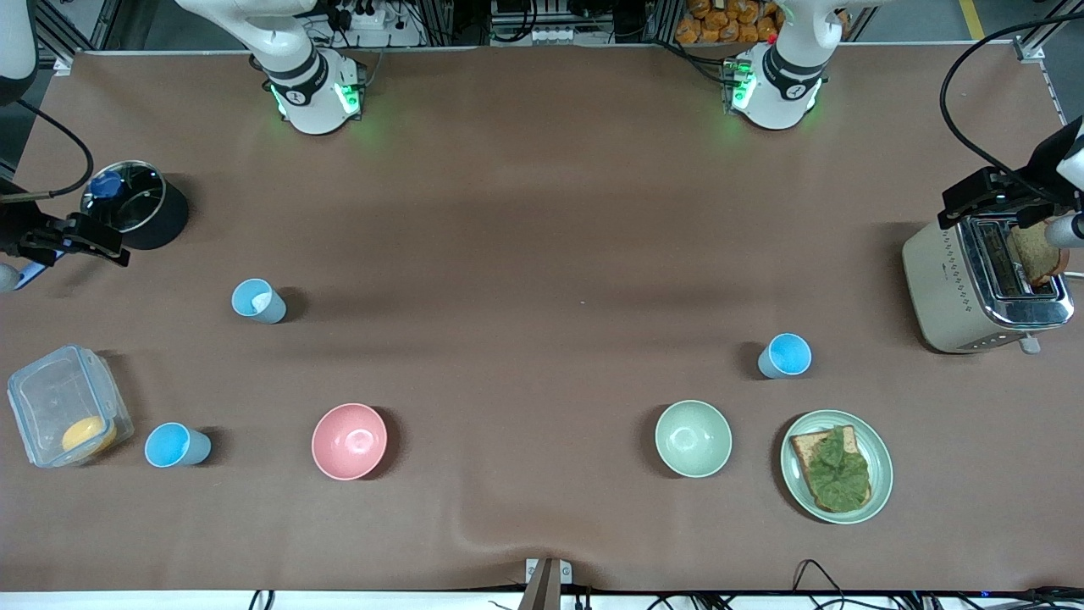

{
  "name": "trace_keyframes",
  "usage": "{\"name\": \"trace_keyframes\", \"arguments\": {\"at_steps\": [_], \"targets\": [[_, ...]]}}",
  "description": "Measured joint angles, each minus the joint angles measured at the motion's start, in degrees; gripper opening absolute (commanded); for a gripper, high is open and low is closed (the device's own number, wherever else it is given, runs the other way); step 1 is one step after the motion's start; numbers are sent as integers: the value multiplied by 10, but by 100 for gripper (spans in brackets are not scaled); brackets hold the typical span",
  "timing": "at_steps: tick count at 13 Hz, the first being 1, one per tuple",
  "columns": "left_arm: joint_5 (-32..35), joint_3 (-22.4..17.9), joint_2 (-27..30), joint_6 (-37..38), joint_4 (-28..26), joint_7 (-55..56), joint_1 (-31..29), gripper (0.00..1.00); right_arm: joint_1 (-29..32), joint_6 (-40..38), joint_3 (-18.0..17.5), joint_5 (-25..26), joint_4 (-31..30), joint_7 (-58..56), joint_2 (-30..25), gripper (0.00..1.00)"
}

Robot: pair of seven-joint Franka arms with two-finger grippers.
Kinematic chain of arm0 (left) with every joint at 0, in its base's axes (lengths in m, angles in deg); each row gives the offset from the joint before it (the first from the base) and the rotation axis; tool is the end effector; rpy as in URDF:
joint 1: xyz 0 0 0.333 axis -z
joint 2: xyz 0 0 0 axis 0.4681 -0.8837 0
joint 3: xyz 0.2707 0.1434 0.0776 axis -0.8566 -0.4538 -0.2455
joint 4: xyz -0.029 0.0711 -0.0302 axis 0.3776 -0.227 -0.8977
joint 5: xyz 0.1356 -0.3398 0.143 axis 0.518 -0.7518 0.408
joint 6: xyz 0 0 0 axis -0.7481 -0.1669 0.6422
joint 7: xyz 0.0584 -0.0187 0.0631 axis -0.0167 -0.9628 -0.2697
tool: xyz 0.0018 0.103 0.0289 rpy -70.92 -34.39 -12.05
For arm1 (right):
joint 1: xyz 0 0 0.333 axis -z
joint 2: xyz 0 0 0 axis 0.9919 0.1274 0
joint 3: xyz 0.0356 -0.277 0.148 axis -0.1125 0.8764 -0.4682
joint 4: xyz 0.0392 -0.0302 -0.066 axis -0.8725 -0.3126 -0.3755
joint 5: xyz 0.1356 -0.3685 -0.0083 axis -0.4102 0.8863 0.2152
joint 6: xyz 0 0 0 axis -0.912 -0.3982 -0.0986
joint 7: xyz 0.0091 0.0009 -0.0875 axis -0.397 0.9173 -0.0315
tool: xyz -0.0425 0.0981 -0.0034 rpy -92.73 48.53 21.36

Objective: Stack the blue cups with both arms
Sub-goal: 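Reach the right gripper to the tissue cup while the left gripper reaches another cup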

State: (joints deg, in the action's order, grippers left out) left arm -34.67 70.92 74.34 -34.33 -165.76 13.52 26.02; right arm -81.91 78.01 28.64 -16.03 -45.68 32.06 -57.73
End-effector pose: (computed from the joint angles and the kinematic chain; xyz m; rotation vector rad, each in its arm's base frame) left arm 0.5573 -0.0110 0.6270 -3.1397 -0.0020 0.0495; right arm 0.5783 -0.0433 0.5896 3.1248 -0.0135 -0.0423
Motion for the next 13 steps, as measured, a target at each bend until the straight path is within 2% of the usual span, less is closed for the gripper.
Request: {"name": "trace_keyframes", "arguments": {"at_steps": [5,9,13], "targets": [[26,-4,-7,1,0,-1,-4,100,0,0,0,0,0,0,0,100],[26,0,-48,-5,-5,-2,4,100,0,-1,-1,0,-2,-1,2,100],[26,0,-79,-108,-70,1,2,100,0,-7,-5,0,-7,-4,38,100]]}}
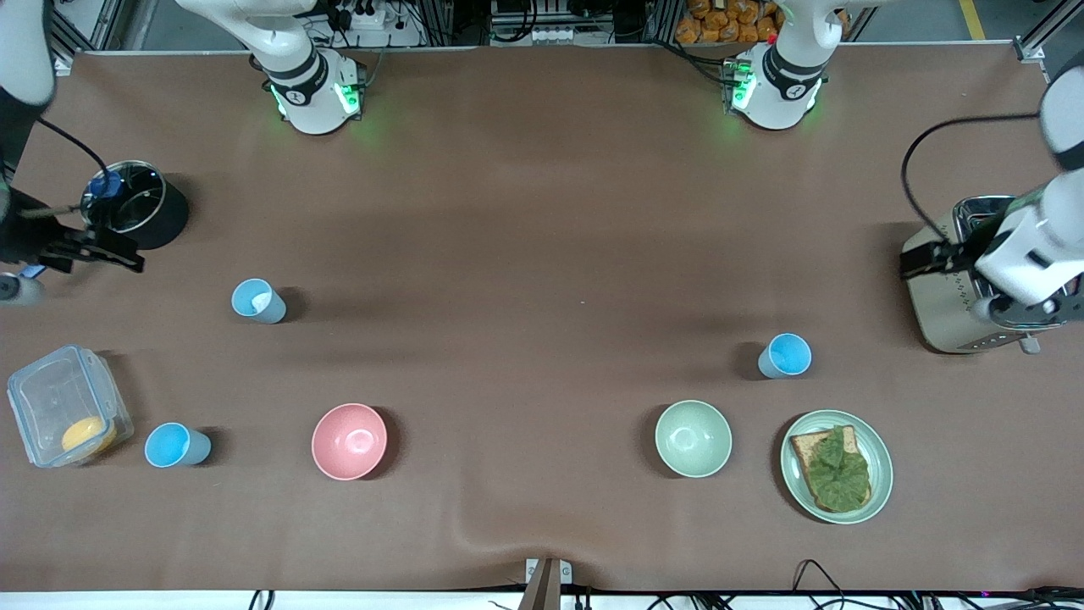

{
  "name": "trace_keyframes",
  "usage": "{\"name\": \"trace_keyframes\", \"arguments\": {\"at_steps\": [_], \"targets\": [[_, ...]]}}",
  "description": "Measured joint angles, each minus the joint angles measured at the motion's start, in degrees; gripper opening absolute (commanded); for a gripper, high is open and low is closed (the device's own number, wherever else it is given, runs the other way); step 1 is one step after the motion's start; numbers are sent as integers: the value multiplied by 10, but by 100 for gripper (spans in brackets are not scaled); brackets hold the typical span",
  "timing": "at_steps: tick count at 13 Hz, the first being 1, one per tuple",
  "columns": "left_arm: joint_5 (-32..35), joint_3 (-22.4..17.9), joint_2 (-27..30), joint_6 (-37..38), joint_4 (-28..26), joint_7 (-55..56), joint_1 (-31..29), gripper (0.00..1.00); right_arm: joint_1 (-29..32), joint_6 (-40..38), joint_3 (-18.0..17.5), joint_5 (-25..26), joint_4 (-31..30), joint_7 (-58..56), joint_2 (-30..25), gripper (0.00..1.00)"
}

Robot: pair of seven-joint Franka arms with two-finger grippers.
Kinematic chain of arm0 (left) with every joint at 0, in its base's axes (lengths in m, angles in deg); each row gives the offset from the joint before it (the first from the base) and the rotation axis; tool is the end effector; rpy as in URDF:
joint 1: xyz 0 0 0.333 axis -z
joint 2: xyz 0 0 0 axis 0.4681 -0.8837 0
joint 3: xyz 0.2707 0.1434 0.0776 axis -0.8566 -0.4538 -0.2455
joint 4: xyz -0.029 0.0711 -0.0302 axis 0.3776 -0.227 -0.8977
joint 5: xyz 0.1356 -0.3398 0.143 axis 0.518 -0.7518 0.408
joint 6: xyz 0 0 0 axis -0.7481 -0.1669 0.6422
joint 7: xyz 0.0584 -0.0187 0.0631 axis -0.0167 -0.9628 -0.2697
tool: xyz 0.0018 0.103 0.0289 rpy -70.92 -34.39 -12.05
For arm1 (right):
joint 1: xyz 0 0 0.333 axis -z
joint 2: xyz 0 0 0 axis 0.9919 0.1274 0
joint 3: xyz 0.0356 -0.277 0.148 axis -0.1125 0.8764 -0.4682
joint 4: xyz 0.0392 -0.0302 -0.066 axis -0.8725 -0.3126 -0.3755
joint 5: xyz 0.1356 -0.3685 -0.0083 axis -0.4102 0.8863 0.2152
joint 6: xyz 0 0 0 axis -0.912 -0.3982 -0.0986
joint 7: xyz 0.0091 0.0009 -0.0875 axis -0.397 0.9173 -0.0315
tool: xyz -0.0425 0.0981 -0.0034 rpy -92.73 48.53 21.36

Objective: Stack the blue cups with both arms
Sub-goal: 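Reach the right gripper to the tissue cup while the left gripper reaches another cup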

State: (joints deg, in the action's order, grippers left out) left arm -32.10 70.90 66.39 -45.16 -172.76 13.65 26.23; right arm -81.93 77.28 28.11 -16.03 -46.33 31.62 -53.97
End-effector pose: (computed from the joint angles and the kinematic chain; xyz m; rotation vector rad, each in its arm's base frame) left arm 0.6021 -0.0082 0.5041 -3.0975 0.0132 0.1586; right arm 0.5919 -0.0380 0.5448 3.1233 0.0141 -0.1824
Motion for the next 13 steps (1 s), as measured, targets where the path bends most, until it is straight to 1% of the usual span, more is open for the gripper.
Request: {"name": "trace_keyframes", "arguments": {"at_steps": [2,3,5,7,10,13], "targets": [[-6,0,-14,-43,-25,9,1,100,-3,1,-2,0,-6,0,38,100],[-12,1,-23,-57,-31,12,2,100,-7,15,-3,0,-16,0,55,100],[-18,1,-41,-98,-46,12,1,100,-21,77,-5,0,-65,0,69,100],[-19,0,-52,-138,-72,12,0,100,-35,129,-5,0,-119,3,64,100],[-20,1,-56,-214,-125,16,1,100,-40,241,-5,0,-211,4,48,100],[-20,4,-69,-241,-145,41,9,100,-45,332,-5,0,-289,4,44,100]]}}
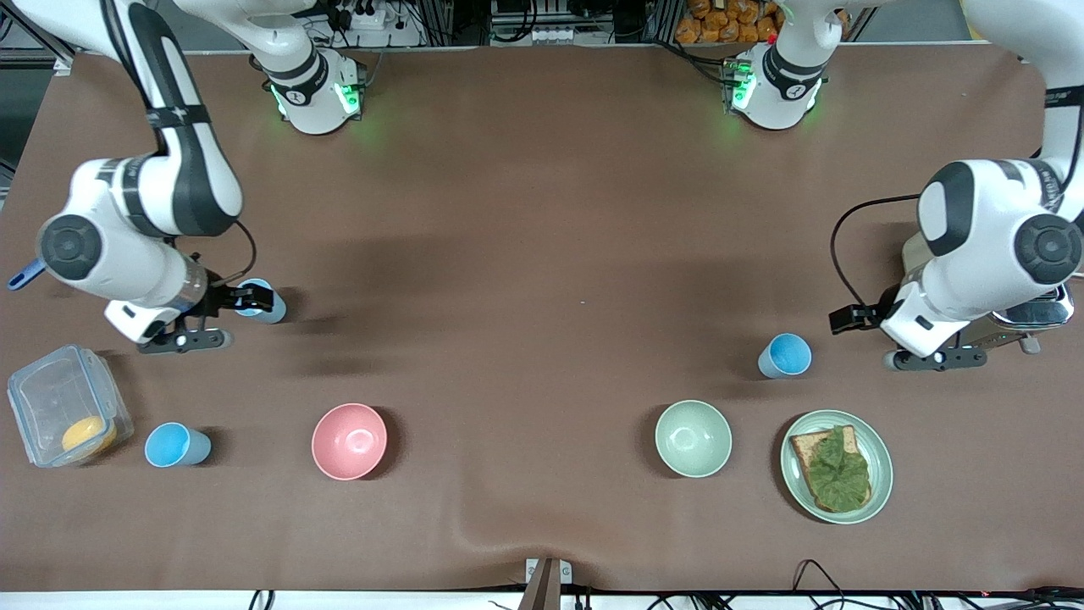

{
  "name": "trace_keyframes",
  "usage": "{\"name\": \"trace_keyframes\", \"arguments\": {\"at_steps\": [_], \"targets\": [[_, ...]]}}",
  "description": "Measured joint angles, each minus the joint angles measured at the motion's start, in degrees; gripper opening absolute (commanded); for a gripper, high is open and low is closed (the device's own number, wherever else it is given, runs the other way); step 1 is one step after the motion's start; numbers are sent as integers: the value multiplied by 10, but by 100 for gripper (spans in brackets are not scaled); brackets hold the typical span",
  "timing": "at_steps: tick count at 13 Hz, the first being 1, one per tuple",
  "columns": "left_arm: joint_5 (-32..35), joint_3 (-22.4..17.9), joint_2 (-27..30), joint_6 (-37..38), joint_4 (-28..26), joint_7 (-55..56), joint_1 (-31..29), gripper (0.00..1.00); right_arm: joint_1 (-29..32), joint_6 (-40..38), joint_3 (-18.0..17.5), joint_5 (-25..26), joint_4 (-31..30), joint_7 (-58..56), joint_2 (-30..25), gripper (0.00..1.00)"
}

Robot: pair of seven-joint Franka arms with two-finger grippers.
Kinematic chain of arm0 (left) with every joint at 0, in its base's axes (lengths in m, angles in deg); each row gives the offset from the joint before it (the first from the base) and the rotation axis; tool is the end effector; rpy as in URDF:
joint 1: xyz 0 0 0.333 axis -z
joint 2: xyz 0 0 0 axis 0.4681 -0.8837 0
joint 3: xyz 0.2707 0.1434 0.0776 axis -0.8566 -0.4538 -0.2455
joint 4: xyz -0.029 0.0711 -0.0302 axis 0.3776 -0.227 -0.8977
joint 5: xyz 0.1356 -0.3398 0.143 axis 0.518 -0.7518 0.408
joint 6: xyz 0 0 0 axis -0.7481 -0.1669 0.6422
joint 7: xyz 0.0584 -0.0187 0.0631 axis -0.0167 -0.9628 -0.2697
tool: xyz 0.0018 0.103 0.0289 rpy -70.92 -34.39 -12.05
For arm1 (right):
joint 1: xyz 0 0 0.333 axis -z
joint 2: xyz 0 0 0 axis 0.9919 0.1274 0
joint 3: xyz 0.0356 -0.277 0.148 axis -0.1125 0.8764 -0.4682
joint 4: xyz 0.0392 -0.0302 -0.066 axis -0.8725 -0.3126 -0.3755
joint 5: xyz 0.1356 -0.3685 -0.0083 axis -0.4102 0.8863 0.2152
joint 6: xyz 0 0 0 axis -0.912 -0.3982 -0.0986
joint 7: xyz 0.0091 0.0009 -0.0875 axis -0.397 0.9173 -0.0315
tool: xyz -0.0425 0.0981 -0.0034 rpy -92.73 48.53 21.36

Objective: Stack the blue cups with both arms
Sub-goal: 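Reach the right gripper to the tissue cup while the left gripper reaches another cup, then close both grippers around their blue cups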

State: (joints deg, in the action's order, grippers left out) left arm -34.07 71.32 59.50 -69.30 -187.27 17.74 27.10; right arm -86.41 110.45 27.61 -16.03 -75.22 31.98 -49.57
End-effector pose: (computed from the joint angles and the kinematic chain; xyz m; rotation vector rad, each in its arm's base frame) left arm 0.6104 -0.0263 0.3475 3.1370 0.0689 -0.0870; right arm 0.5659 0.0124 0.3146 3.1150 0.1518 -0.1843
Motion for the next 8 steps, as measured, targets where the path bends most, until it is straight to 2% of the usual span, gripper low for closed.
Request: {"name": "trace_keyframes", "arguments": {"at_steps": [3,8], "targets": [[0,2,-15,-19,-6,19,12,100,0,41,1,0,-48,0,-2,100],[0,3,-30,-70,-35,20,12,100,0,57,1,0,-74,0,-3,100]]}}
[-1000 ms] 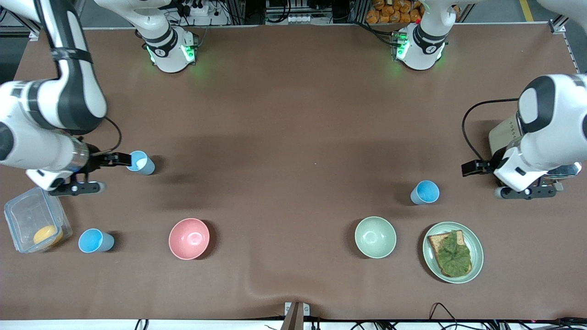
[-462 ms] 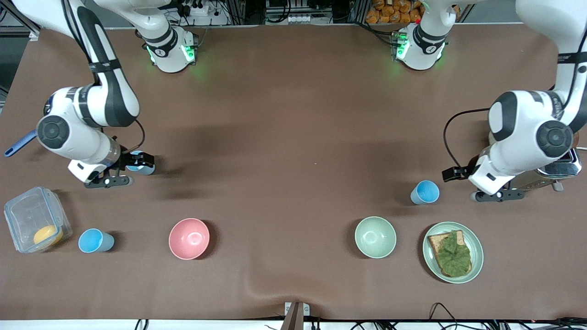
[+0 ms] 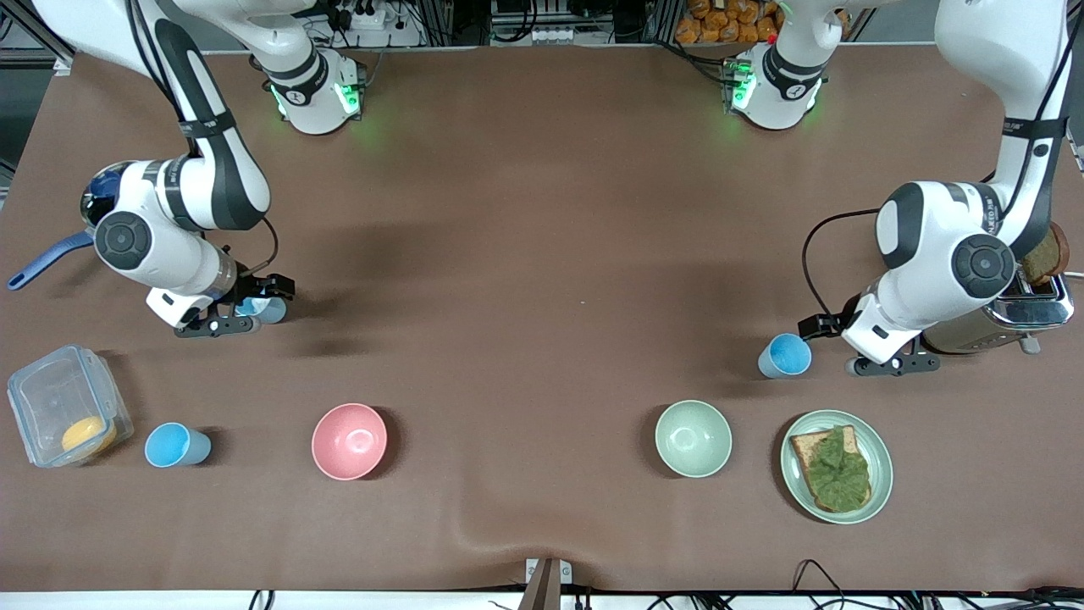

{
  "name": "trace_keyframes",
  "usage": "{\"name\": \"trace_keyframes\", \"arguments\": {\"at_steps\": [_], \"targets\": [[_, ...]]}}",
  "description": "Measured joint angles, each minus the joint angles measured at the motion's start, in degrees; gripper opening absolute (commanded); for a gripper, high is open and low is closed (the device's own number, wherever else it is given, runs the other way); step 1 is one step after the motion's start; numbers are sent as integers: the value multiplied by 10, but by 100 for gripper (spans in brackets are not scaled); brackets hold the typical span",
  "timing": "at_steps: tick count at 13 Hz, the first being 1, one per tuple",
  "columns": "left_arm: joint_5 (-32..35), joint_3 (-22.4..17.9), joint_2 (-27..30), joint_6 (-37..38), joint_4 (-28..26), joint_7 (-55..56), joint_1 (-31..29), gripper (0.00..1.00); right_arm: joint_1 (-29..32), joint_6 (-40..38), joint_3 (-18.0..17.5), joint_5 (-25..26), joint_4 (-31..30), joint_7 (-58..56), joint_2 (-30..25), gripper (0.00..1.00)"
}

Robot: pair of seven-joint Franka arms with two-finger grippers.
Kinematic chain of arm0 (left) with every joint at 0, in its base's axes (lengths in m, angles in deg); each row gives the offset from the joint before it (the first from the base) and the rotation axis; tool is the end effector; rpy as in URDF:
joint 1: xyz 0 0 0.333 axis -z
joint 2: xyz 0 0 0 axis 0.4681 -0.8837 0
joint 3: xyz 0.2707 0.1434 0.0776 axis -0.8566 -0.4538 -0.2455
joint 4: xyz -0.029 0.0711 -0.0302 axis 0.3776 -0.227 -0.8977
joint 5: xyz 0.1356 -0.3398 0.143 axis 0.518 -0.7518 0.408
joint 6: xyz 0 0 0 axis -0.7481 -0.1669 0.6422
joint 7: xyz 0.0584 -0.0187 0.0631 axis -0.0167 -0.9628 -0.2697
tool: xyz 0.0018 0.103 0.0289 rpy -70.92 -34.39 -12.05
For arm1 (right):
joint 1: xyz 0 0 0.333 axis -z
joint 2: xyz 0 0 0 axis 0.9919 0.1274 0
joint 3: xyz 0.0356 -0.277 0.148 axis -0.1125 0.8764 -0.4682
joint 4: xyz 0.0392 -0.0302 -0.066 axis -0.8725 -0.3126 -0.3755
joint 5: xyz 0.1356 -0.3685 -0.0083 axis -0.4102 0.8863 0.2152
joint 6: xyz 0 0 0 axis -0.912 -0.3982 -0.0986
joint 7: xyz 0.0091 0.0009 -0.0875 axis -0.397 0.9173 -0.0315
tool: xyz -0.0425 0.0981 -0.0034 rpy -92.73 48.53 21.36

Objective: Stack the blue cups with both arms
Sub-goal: 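Close both grippers around their blue cups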

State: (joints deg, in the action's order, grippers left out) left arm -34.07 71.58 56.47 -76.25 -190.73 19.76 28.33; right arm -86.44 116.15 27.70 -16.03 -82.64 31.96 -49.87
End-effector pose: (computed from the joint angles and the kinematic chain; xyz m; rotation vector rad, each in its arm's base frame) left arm 0.6052 -0.0423 0.2991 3.1324 0.0833 -0.0750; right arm 0.5350 0.0109 0.2726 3.1140 0.1523 -0.2230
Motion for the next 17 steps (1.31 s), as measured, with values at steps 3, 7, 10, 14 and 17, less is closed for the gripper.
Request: {"name": "trace_keyframes", "arguments": {"at_steps": [3,7,10,14,17], "targets": [[0,0,-15,-16,-2,1,0,100,0,1,0,0,-6,0,4,100],[0,0,-32,-38,-2,2,-1,94,0,17,0,0,-10,0,21,100],[0,0,-41,-53,-1,3,-1,77,0,20,0,0,-10,0,32,96],[0,1,-60,-70,0,3,0,52,0,20,1,0,-10,0,45,34],[0,1,-62,-70,3,3,0,2,0,18,1,0,-10,0,51,0]]}}
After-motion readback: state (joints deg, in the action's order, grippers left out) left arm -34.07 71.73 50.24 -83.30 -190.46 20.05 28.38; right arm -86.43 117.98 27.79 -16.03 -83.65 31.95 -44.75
